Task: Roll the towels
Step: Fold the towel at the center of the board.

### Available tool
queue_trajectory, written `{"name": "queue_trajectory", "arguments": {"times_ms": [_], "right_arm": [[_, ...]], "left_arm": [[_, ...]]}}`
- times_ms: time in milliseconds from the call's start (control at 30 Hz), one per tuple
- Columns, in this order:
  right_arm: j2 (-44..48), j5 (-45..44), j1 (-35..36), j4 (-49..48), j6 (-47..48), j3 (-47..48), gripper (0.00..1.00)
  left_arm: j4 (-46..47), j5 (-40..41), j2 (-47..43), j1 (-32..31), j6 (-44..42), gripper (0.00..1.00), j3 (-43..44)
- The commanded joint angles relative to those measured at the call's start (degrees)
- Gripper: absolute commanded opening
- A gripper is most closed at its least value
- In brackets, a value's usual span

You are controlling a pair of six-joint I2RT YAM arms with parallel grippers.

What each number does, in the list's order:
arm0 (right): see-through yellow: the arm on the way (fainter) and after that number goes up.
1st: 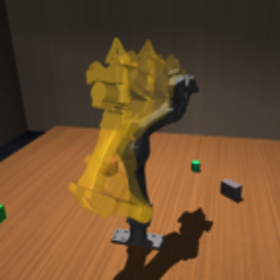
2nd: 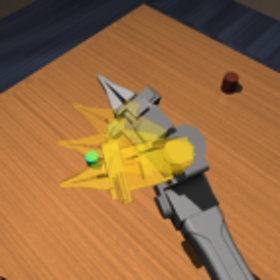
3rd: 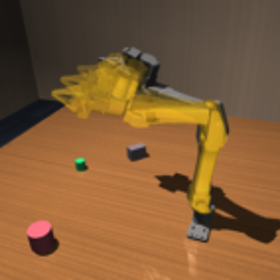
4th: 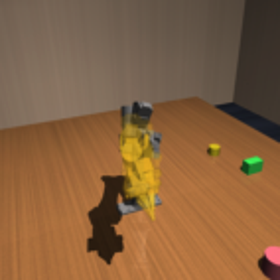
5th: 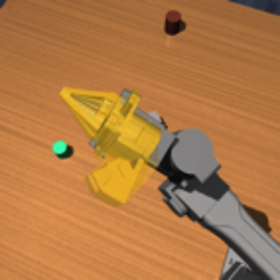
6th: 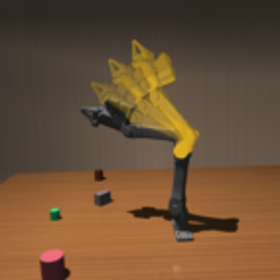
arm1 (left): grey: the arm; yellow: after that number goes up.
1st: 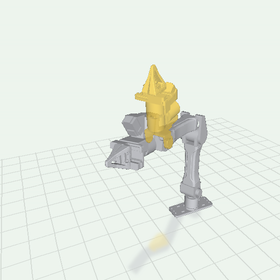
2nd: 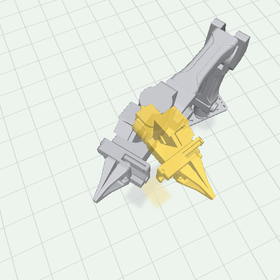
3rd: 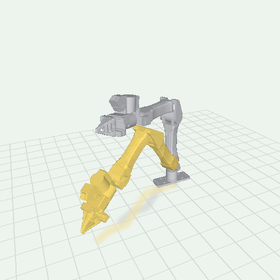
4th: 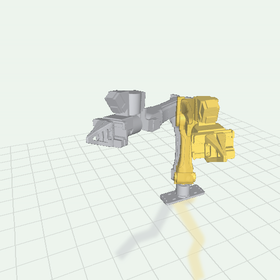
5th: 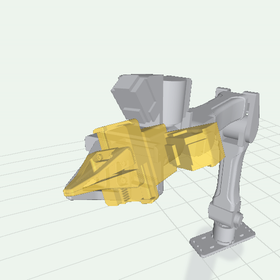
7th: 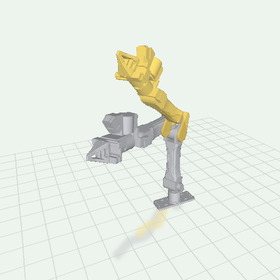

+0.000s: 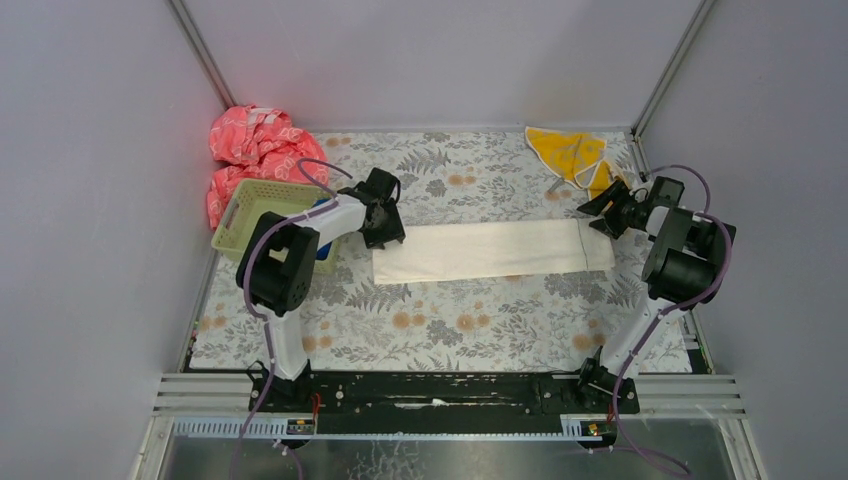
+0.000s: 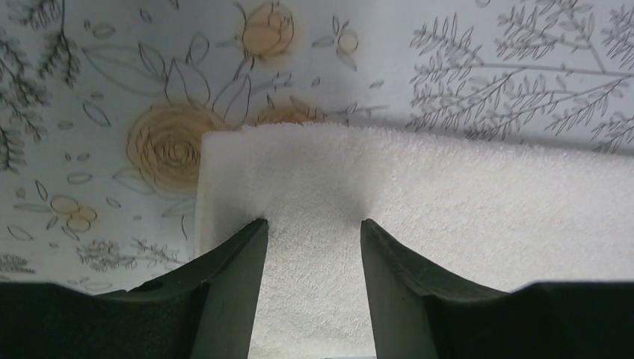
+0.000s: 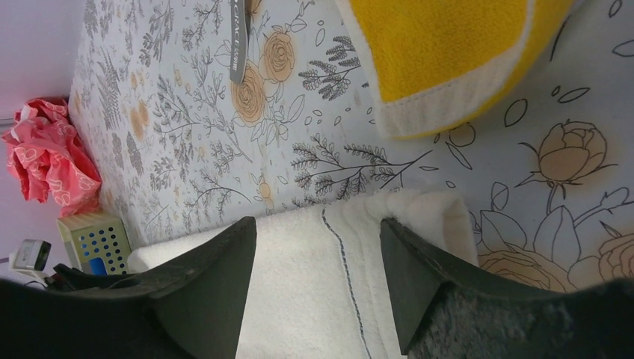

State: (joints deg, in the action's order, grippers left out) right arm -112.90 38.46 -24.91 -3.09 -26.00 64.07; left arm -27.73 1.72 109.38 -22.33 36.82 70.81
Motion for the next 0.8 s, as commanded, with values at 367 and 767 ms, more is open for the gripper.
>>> {"name": "queue_trajectory", "arguments": {"times_ms": [367,767], "right_arm": [[13.50,-21.14,-0.15,21.01,14.05,5.71,0.67],[13.34,-29.71,2.33,29.98,22.82,6.44,0.54]], "left_arm": [[-10.22,0.60,-12.25,1.06,-10.71,0.76,6.00],[-10.96,7.25,-27.81,1.06,-19.47,0.87,-1.87]]}}
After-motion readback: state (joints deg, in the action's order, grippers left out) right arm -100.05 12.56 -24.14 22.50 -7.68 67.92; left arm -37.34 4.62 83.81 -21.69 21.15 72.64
